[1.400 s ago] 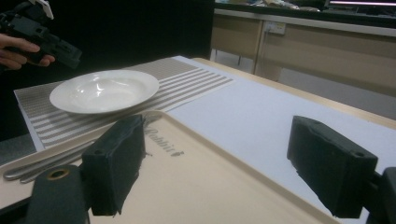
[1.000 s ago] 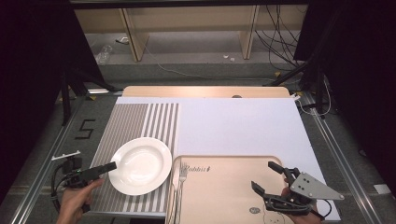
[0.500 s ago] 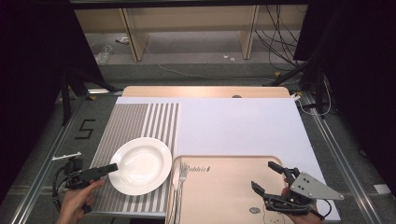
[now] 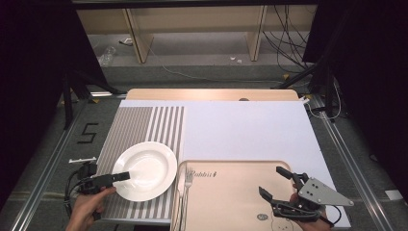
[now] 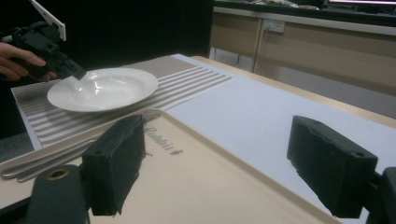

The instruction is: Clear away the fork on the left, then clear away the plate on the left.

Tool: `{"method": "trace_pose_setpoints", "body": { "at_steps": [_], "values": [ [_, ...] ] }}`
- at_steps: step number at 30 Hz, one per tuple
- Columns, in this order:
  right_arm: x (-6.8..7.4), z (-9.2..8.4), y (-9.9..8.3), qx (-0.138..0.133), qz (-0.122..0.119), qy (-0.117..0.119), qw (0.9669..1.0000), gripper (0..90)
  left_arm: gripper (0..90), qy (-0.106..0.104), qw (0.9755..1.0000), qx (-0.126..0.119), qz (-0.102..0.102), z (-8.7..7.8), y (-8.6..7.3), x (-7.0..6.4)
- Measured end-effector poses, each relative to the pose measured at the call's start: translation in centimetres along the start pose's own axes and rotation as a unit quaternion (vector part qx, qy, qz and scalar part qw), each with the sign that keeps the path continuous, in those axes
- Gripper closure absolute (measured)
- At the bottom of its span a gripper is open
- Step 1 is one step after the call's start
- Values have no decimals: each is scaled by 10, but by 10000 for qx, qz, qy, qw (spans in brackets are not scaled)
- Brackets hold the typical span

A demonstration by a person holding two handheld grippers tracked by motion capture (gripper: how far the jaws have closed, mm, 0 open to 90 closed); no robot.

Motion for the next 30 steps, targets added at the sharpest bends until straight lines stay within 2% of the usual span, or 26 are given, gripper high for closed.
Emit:
{"method": "trace_pose_setpoints", "body": {
  "at_steps": [15, 19, 24, 30],
  "values": [
    [1, 0, 0, -14, -31, 11, 10000, 199, 351, -90, 9997, 94, -194, 9, -1, 4],
    [1, 0, 0, -9, -32, 16, 10000, 200, 378, -140, 9994, -7, -309, 9, -1, 6],
    [2, 1, 0, 11, -26, 10, 10000, 200, 427, -117, 9993, -38, -354, 8, 0, 8],
    [3, 1, 1, 12, -47, 17, 10000, 200, 513, -120, 9988, -117, -470, 7, 0, 12]
  ]
}}
Point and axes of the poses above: each handheld gripper's, and its own axes: z roughly forward along the jaws, y roughly out of its top, x roughly to its left, the point moved 4 cm from there along z, roughly forward along the jaws, and after that the axes turned 11 degrees about -y, right-handed, at the moved point
